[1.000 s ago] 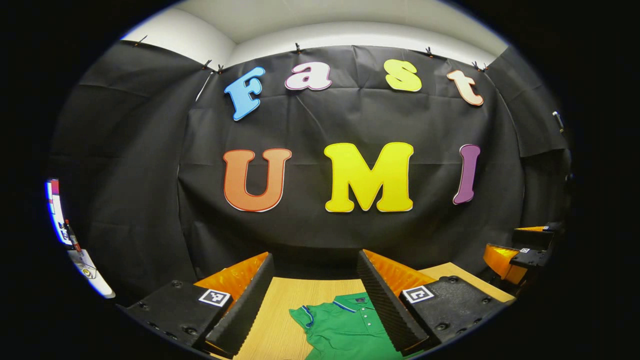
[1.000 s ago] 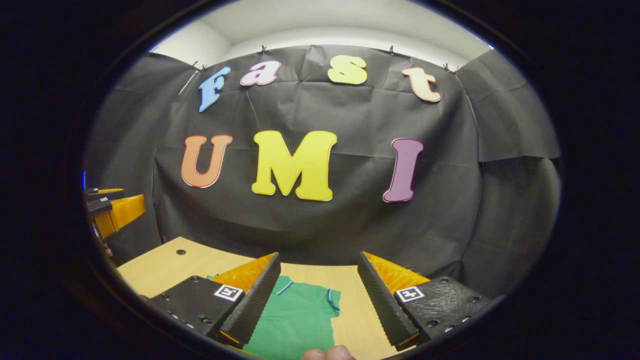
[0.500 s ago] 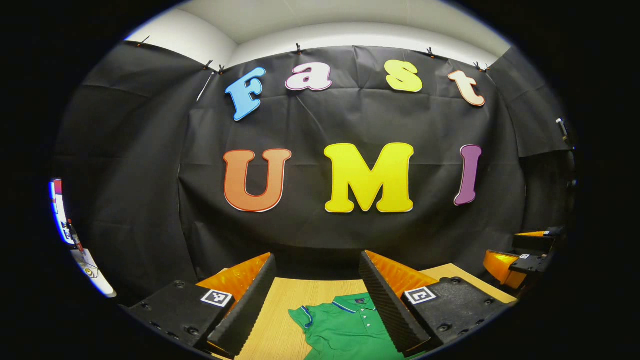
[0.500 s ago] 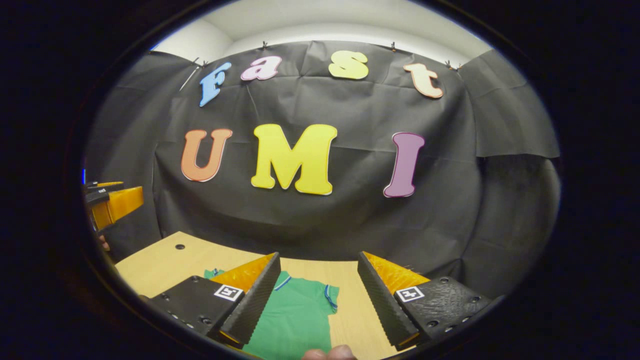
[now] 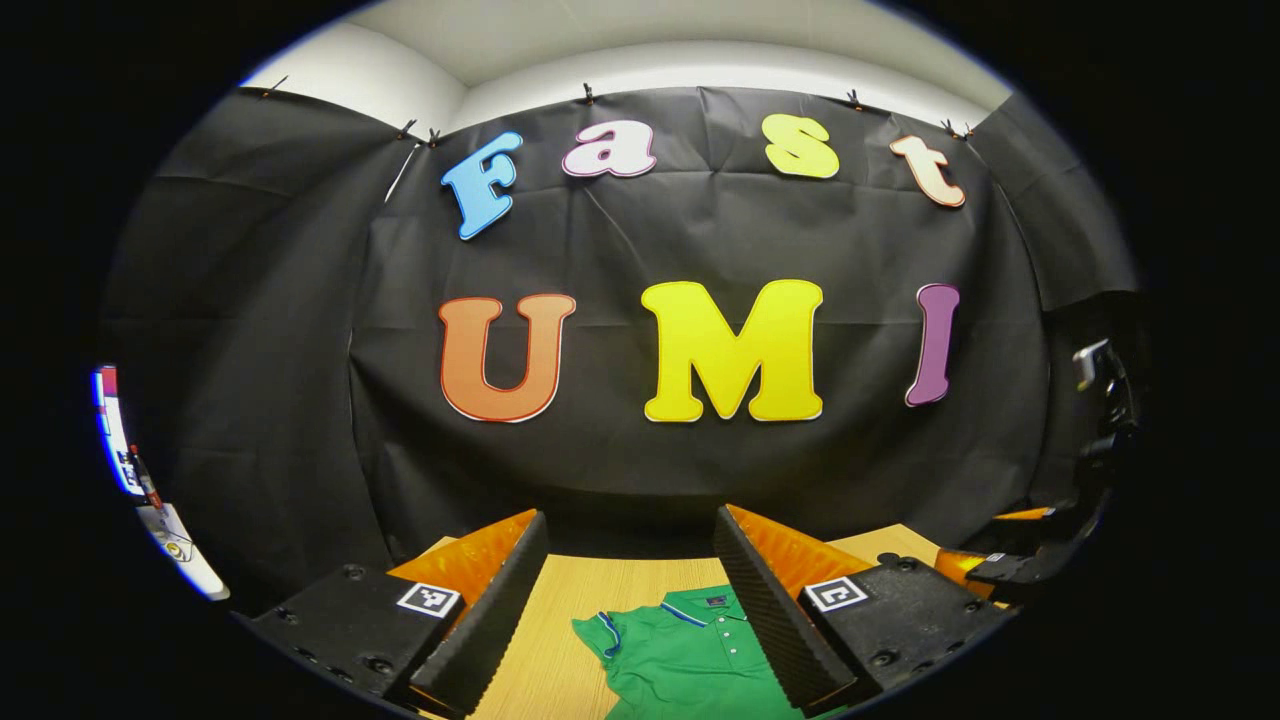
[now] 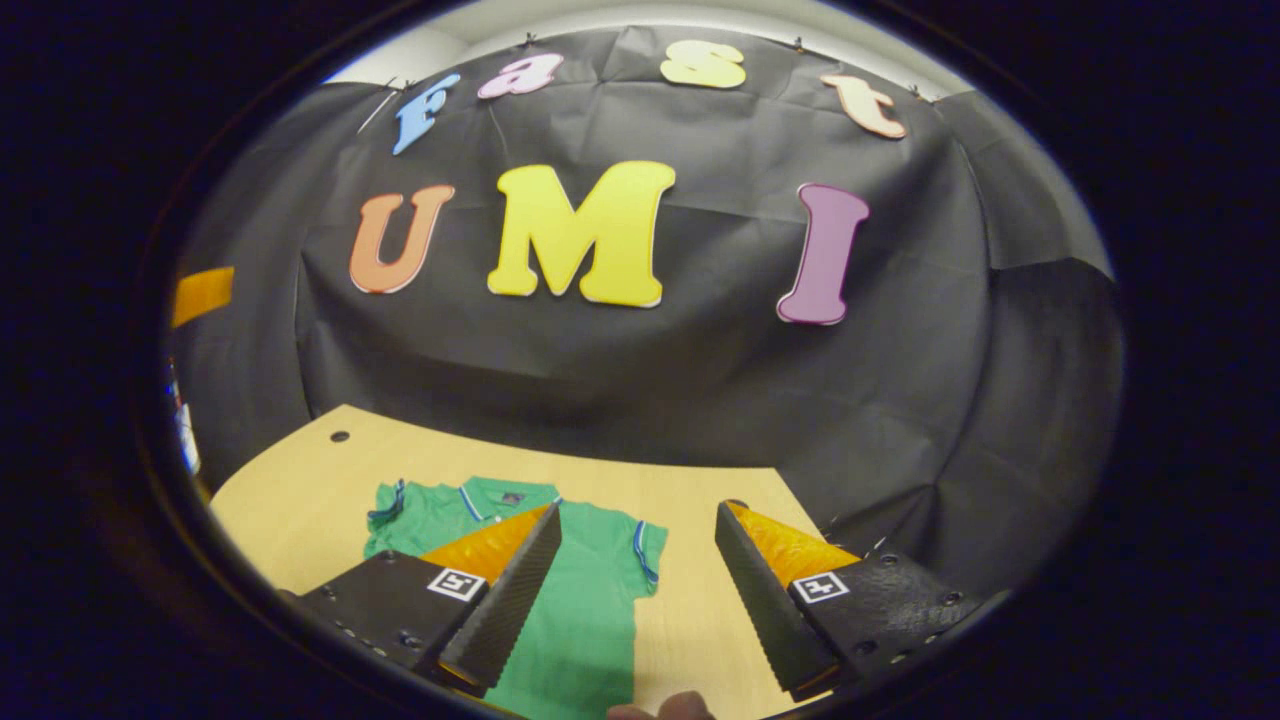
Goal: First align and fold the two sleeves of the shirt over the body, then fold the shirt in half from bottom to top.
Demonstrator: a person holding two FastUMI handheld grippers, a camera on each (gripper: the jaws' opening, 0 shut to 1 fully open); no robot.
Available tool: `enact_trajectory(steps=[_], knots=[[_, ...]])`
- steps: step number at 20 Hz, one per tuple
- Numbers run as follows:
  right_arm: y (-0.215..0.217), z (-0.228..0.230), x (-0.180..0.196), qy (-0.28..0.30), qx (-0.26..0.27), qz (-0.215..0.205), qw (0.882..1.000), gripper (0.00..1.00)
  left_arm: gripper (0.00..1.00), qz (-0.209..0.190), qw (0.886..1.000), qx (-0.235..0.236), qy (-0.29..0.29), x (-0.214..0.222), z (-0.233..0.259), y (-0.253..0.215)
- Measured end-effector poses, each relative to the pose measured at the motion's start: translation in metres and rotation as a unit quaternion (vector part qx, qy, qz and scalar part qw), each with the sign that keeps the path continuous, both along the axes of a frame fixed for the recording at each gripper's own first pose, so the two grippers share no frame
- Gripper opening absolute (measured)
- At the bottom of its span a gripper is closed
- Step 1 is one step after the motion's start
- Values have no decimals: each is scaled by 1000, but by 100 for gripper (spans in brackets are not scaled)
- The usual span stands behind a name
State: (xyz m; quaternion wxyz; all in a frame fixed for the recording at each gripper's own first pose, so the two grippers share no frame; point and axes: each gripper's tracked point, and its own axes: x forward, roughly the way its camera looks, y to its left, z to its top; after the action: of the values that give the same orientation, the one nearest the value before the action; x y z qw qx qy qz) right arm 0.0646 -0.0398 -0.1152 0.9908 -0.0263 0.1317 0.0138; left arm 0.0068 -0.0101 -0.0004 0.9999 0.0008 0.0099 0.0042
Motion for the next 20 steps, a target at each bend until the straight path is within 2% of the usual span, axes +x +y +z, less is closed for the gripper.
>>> enact_trajectory(steps=[4, 12, 17, 19, 20], knots=[[-2, -51, 40, 70, 8, 25, 997, 96, 100, 11, 1000, -14, 3, 5, 4, 0], [-25, -154, 127, 160, -15, 26, 987, 95, 100, 39, 999, 8, 9, 17, 8, 10], [-30, -207, 150, 218, -18, 29, 975, 93, 100, 42, 999, 16, 21, 23, 7, 5], [-35, -219, 155, 234, -16, 23, 972, 83, 100, 44, 999, 20, 20, 27, 10, 4], [-33, -223, 155, 245, -3, 22, 969, 74, 100, 45, 999, 22, 20, 27, 11, 4]])
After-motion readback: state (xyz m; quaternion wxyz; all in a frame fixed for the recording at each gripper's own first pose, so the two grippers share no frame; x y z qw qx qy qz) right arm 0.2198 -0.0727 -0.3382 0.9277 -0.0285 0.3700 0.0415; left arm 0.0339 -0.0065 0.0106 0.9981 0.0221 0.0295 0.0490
